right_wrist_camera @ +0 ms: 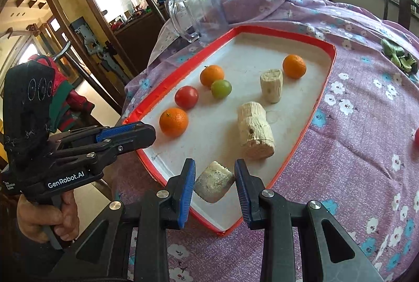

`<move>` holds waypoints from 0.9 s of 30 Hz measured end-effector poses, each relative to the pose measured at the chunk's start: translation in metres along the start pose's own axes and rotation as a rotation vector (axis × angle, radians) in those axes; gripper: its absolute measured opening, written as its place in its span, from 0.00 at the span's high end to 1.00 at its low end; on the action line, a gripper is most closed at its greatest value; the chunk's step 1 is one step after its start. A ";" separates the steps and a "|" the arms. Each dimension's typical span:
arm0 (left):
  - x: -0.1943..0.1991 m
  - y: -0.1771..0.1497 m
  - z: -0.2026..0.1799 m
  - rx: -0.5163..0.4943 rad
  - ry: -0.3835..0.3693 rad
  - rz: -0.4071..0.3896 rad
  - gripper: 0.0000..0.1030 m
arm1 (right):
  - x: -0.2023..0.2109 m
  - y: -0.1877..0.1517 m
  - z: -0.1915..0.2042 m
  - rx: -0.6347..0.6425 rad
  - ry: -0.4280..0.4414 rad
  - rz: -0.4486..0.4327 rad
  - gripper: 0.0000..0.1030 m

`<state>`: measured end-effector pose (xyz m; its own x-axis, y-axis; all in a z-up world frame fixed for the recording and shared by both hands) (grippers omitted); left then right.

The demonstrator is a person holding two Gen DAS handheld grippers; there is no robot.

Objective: Organize fruits
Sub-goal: 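Carry the plum with left tool while right tool carries the bread piece to the tray, then open left tool to drop the plum while right tool releases the bread piece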

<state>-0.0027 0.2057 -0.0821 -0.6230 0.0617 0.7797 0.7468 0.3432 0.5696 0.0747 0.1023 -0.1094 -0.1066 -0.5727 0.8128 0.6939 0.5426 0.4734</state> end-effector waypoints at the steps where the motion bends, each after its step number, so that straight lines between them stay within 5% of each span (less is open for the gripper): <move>1: -0.002 0.000 0.000 -0.002 0.003 0.005 0.76 | -0.002 0.000 0.000 0.001 -0.002 0.003 0.69; 12: -0.013 -0.001 0.000 -0.003 0.006 0.014 0.74 | -0.013 -0.003 0.000 0.005 -0.007 0.030 0.67; 27: -0.002 -0.002 -0.006 0.001 0.026 -0.006 0.54 | 0.020 -0.009 -0.010 -0.013 -0.005 -0.019 0.64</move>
<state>-0.0011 0.1995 -0.0835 -0.6215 0.0351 0.7826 0.7427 0.3441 0.5744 0.0730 0.0798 -0.1007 -0.1232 -0.5799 0.8053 0.7006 0.5239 0.4844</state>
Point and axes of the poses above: each gripper's, at about its wrist camera, not at the fingertips, and x roughly against the way its jaws point, z to its left, y to its top, the point moved 5 cm from there along -x, roughly the way its jaws point, and after that the axes turned 3 degrees about z, right-handed, at the moved point
